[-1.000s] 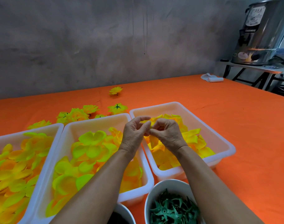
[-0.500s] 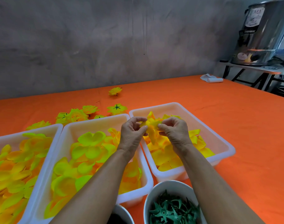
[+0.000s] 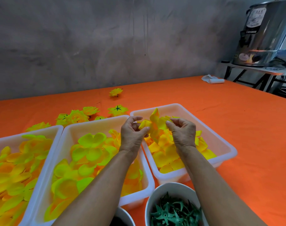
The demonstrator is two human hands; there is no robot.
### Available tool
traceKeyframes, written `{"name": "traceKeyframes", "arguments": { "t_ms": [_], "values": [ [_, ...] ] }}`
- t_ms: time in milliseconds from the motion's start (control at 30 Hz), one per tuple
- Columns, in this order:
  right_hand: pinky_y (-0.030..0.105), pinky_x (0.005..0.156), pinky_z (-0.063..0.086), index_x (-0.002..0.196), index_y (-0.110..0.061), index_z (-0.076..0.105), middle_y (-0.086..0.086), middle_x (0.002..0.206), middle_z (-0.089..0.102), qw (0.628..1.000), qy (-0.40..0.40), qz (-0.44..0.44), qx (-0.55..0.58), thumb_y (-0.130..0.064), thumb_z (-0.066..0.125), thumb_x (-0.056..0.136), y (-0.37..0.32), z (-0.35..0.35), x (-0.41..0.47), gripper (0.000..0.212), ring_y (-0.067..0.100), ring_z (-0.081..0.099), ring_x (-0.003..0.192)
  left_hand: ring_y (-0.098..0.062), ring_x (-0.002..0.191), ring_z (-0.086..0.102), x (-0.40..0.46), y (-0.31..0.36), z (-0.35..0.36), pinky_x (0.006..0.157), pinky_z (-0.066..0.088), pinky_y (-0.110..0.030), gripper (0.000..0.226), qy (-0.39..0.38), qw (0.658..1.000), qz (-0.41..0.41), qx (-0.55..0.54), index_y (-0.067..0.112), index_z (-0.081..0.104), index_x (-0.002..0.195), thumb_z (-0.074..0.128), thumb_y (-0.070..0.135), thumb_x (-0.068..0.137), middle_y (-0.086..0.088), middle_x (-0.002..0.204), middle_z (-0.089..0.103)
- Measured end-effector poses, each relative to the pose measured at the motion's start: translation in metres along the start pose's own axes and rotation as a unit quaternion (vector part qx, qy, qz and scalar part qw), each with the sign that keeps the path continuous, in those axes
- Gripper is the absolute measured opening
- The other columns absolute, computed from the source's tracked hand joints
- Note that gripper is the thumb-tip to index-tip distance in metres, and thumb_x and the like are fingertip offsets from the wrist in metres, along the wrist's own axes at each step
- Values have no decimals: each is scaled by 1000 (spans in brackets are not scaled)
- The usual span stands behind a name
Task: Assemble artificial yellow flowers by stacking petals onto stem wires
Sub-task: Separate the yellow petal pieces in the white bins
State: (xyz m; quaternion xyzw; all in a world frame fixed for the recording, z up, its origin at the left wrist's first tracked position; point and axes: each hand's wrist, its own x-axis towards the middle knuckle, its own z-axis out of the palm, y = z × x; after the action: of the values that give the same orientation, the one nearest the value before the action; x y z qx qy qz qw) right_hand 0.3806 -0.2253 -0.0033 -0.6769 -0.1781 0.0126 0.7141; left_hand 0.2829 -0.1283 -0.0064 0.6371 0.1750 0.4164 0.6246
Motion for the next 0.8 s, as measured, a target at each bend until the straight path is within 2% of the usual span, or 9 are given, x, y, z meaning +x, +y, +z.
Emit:
{"name": "traceKeyframes", "arguments": {
  "t_ms": [100,200,300,400,467,567,633,800],
  "values": [
    [31,66,47,73,-14,58,11,76,61,999,-33,12,-1,-9,67,84,-3,1,-2,15,20,57,69,-10,61,59,0,0,1,54,52,-19,31,4,1000,-3,0,5,57,105,66,-10,79,-8,75,63],
    [26,57,47,72,-15,54,8,74,60,997,-79,22,11,-6,66,85,-8,2,-6,20,22,60,68,-4,61,61,-1,0,2,53,51,-18,26,-4,1000,3,8,9,59,97,66,-9,80,-4,77,65],
    [20,53,45,73,-12,59,3,66,58,993,-121,8,11,5,70,76,-11,0,-11,20,13,55,60,-2,60,58,-2,-1,2,53,49,-17,26,-15,999,17,28,15,62,91,66,-8,79,0,74,64],
    [11,47,42,80,-9,66,0,63,62,987,-157,14,28,7,66,80,-13,1,-13,15,3,58,51,0,55,56,-2,-1,2,51,48,-16,24,-7,999,22,37,18,62,86,69,-4,79,3,69,63],
    [15,49,43,73,-15,62,3,67,62,992,-119,29,29,2,61,85,-11,1,-10,21,9,60,56,2,53,55,-2,0,3,50,48,-16,20,0,999,20,41,17,61,84,69,-1,80,3,69,61],
    [25,55,43,79,-14,58,12,82,61,996,-47,65,30,-3,53,90,-7,1,-1,17,20,62,66,0,58,55,-1,-1,3,50,49,-18,13,13,999,7,33,12,58,87,66,1,84,0,76,58],
    [24,52,45,85,-9,57,14,84,62,996,-25,75,39,-3,49,91,-5,1,1,12,17,63,63,-1,58,54,0,-1,3,50,50,-18,11,17,999,-2,32,8,56,90,63,1,86,-2,77,56],
    [24,46,48,75,-9,56,15,82,62,992,32,99,70,1,49,88,-1,1,8,18,17,62,57,-13,63,48,-1,1,3,48,48,-21,10,15,998,-6,59,7,51,90,59,1,87,-9,79,50]
  ]
}}
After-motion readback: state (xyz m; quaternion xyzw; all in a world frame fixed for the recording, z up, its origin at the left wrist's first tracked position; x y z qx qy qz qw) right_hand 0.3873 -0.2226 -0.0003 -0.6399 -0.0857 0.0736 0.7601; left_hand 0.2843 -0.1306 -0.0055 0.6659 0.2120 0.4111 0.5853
